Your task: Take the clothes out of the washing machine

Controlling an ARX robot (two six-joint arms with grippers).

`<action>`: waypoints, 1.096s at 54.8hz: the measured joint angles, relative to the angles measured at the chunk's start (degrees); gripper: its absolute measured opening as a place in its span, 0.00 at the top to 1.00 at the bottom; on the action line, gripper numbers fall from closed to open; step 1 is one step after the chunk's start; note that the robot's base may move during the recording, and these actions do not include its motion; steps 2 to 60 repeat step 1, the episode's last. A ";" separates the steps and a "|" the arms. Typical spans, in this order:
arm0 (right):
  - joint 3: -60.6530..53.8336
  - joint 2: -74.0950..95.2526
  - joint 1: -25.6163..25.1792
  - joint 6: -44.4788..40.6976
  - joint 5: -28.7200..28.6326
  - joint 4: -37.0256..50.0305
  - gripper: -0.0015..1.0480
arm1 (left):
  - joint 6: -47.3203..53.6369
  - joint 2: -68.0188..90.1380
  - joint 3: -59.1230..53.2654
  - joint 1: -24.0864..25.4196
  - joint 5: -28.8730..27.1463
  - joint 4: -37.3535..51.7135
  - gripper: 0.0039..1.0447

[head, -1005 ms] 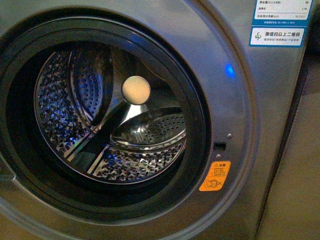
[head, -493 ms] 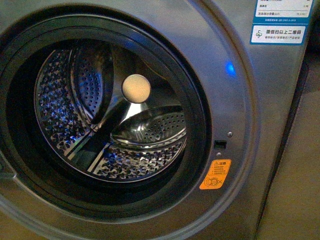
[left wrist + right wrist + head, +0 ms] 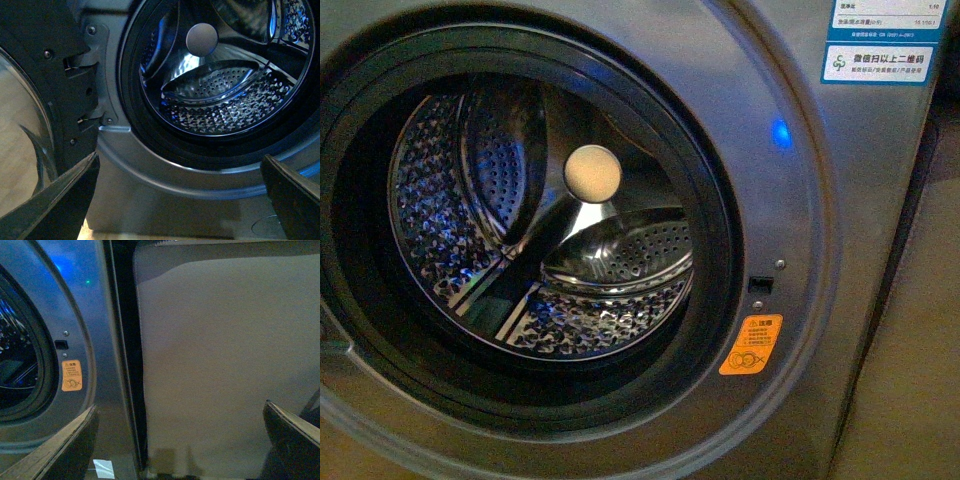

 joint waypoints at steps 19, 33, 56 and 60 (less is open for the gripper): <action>0.00 0.00 0.00 0.00 0.00 0.00 0.07 | 0.00 0.00 0.00 0.00 0.00 0.00 0.06; 0.00 0.00 0.00 0.00 0.00 0.00 0.07 | 0.00 0.00 0.00 0.00 0.00 0.00 0.06; 0.00 0.00 0.00 0.00 0.00 0.00 0.07 | 0.00 0.00 0.00 0.00 0.00 0.00 0.06; 0.00 0.00 0.00 0.00 0.00 0.00 0.07 | 0.00 0.00 0.00 0.00 0.00 0.00 0.06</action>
